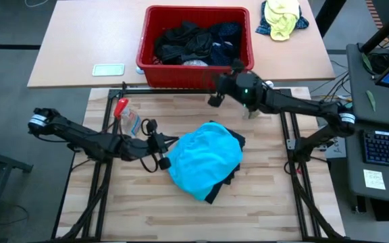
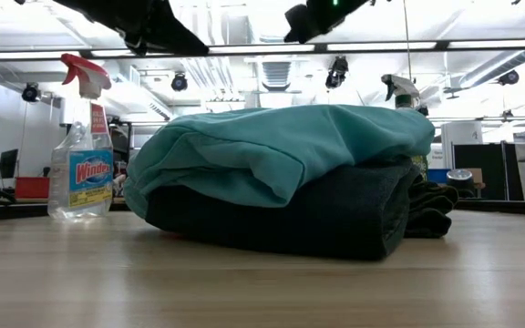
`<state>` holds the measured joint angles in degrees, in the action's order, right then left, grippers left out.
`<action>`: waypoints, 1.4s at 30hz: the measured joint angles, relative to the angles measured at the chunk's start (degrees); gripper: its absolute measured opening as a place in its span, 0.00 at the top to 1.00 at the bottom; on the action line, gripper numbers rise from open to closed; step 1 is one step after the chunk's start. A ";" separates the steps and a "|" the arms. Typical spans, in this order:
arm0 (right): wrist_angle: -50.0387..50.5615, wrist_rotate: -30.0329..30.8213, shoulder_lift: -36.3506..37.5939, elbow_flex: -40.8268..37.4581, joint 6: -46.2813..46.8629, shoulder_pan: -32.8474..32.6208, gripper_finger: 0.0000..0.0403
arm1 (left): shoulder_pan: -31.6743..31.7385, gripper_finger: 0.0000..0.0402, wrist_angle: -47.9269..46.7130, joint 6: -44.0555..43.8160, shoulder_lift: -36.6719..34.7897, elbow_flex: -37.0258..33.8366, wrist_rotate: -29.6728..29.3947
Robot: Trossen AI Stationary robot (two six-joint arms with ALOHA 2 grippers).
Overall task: Fold Laundry from Bin
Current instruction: Fold the black shorts
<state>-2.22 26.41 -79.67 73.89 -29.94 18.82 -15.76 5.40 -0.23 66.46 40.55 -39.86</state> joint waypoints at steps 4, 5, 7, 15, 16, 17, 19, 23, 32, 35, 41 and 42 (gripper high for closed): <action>0.82 -2.54 -1.14 0.00 7.42 6.55 0.97 | 0.00 1.00 -0.23 0.37 0.56 1.45 -0.01; 2.61 -3.50 -1.54 0.40 9.80 8.03 0.97 | 0.01 1.00 -0.39 0.58 0.58 2.01 -0.13; 7.63 -5.94 -2.93 2.91 13.73 10.17 0.97 | 0.01 1.00 -1.20 1.07 0.56 3.08 -0.15; 24.68 -8.72 -15.79 24.69 18.20 14.28 0.97 | 0.01 1.00 -7.97 2.26 0.56 6.70 -6.10; 26.26 -8.67 -17.79 27.59 18.19 14.73 0.97 | 0.01 1.00 -8.16 2.04 0.56 6.69 -6.20; 28.38 -8.63 -19.74 30.37 18.20 15.16 0.97 | 0.01 1.00 -8.40 1.53 0.58 6.67 -6.20; 33.35 -8.65 -23.36 35.62 19.17 15.90 0.97 | 0.00 1.00 -9.59 -0.02 0.59 6.67 -6.21; 43.35 -8.87 -28.62 43.51 21.03 17.73 0.97 | -0.03 1.00 -12.34 -2.98 0.71 6.63 -6.18; 40.72 -9.05 -35.61 47.87 23.98 21.31 0.97 | 0.08 1.00 -14.24 -1.56 0.69 6.59 -9.27; 37.10 -9.11 -38.64 48.86 24.03 22.75 0.97 | 0.12 1.00 -15.98 -1.78 0.67 6.59 -11.15; 35.52 -8.95 -45.86 55.52 31.15 26.45 0.97 | 0.19 1.00 -19.01 -1.00 0.67 6.56 -11.19; 36.23 -8.98 -47.03 57.18 32.24 26.95 0.97 | 0.19 1.00 -18.99 -1.00 0.67 6.56 -11.19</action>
<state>34.01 17.43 -126.70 131.07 2.30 45.77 -15.57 -13.59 -1.23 67.13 47.11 -51.05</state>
